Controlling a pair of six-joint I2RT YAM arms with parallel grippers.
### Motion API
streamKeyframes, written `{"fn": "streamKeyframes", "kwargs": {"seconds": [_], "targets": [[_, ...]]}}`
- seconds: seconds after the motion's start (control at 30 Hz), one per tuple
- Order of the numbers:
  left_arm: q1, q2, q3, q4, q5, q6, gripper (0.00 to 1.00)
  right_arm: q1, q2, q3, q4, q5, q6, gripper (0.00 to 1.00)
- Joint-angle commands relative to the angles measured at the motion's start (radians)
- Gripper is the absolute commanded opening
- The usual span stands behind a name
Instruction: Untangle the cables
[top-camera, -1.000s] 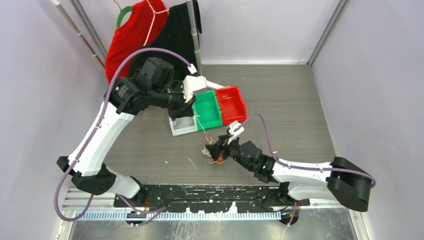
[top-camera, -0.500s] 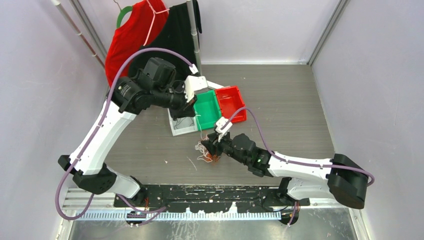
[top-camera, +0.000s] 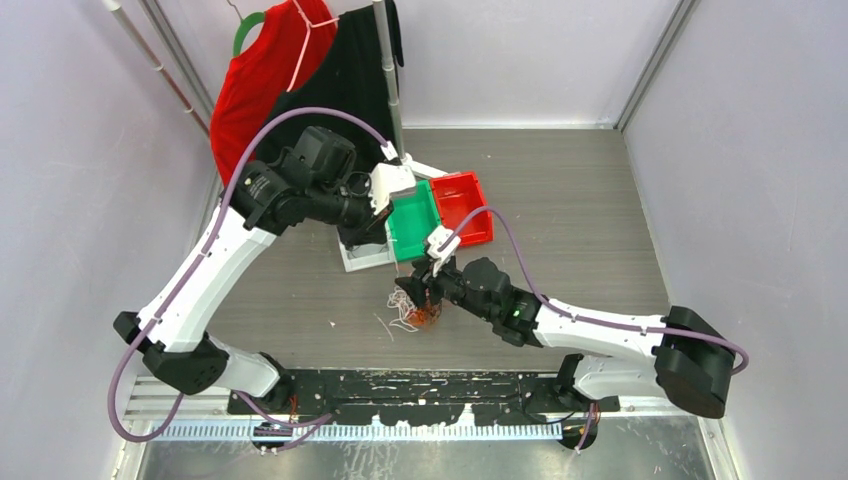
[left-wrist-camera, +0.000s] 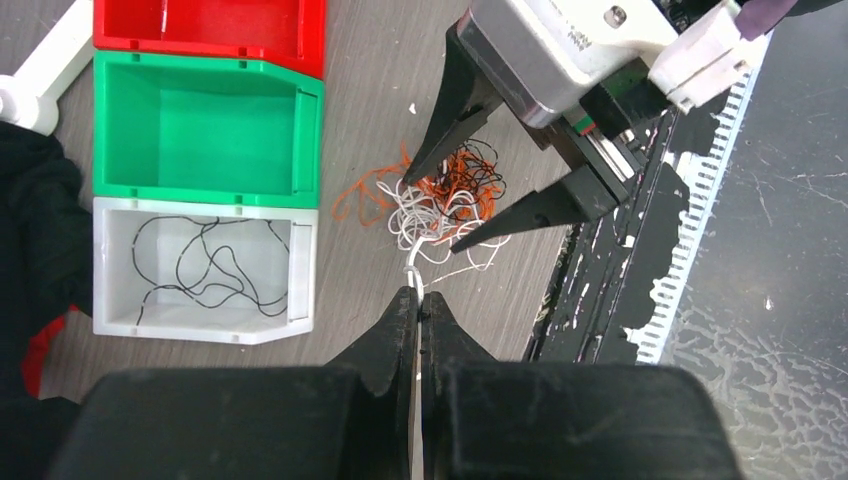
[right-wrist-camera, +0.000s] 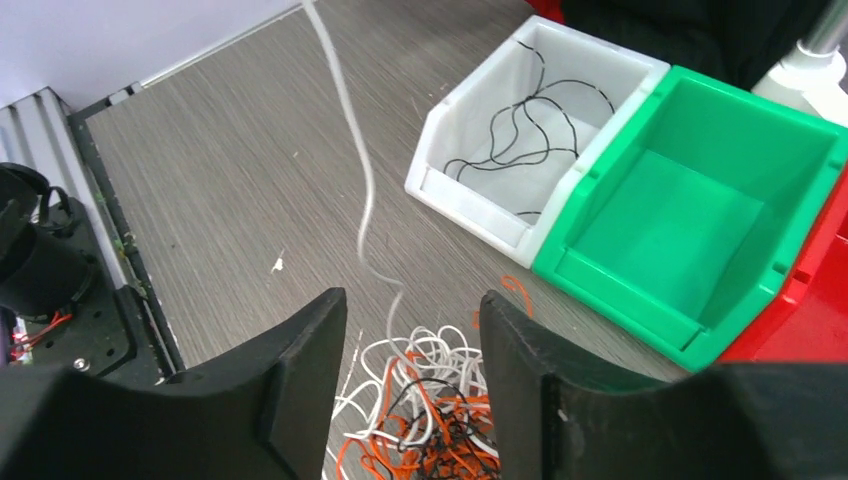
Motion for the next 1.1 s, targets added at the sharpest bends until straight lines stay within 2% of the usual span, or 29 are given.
{"fn": "streamKeyframes", "kwargs": {"seconds": [0.0,0.17,0.23,0.37,0.47,0.53,0.6,0.73,0.77,0.93,1.07], "targets": [[-0.003,-0.035,0.055,0.035,0.017,0.005,0.00,-0.001,0.030,0.054,0.023,-0.073,-0.001,0.58],[-0.002,-0.032,0.084,0.023,0.014,0.016,0.00,-0.004,0.141,0.107,0.038,-0.128,-0.006,0.59],[-0.003,-0.026,0.107,0.014,0.014,0.020,0.00,-0.011,0.188,0.120,0.065,-0.117,-0.008,0.55],[-0.002,-0.013,0.144,-0.011,0.016,0.010,0.00,-0.024,0.229,0.133,0.122,-0.049,0.005,0.39],[-0.002,-0.037,0.104,0.001,0.017,0.003,0.00,-0.028,0.194,0.120,0.148,-0.033,0.000,0.17],[-0.003,-0.062,0.054,0.025,0.006,0.001,0.00,-0.031,0.152,0.113,0.142,-0.043,-0.001,0.08],[-0.003,-0.083,-0.002,0.051,-0.009,-0.006,0.00,-0.030,0.104,0.105,0.122,-0.064,0.007,0.02],[-0.003,-0.120,-0.128,0.095,-0.008,-0.024,0.00,-0.030,0.013,0.093,0.073,-0.096,0.031,0.01],[-0.002,-0.129,-0.168,0.117,-0.009,-0.029,0.05,-0.031,-0.005,0.087,0.068,-0.102,0.041,0.01],[0.015,-0.185,-0.369,0.231,0.039,-0.094,0.44,-0.031,-0.053,0.081,0.034,-0.142,0.070,0.01],[0.027,-0.192,-0.432,0.250,0.152,-0.134,0.51,-0.032,-0.066,0.076,0.021,-0.161,0.083,0.01]]}}
